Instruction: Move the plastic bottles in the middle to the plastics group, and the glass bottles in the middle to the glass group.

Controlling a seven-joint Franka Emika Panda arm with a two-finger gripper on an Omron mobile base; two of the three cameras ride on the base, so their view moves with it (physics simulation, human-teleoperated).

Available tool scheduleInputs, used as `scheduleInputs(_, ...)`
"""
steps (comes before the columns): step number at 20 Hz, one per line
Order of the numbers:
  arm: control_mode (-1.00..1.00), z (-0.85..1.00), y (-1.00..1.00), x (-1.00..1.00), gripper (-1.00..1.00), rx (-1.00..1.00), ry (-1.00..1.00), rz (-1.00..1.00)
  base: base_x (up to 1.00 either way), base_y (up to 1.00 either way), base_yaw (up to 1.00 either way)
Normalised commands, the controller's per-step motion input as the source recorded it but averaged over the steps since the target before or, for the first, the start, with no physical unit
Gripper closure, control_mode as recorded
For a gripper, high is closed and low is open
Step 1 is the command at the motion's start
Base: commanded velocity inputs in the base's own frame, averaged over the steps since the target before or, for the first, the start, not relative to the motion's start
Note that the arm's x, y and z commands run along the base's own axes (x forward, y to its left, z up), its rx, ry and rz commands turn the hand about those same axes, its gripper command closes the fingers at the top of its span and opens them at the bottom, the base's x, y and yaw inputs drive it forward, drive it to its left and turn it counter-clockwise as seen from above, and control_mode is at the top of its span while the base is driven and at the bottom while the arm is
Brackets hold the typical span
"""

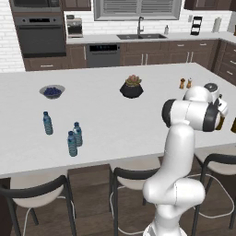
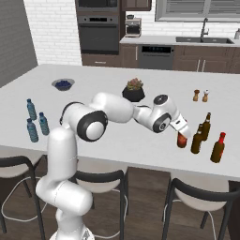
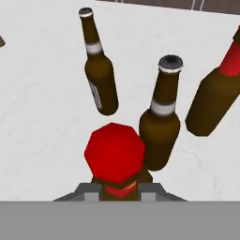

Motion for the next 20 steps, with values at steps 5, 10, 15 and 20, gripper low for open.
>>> scheduleInputs(5,-1.00,-0.12,0.00,0.00,1.00,0.00,-0.01,-0.03,0.00,0.00,0.00)
scheduleInputs(10,-1.00,-0.08,0.00,0.00,1.00,0.00,-0.02,-0.02,0.00,0.00,0.00)
scheduleInputs(15,-1.00,-0.12,0.00,0.00,1.00,0.00,-0.02,-0.01,0.00,0.00,0.00)
scheduleInputs(20,-1.00,-0.18,0.00,0.00,1.00,0.00,-0.03,-0.01,0.00,0.00,0.00)
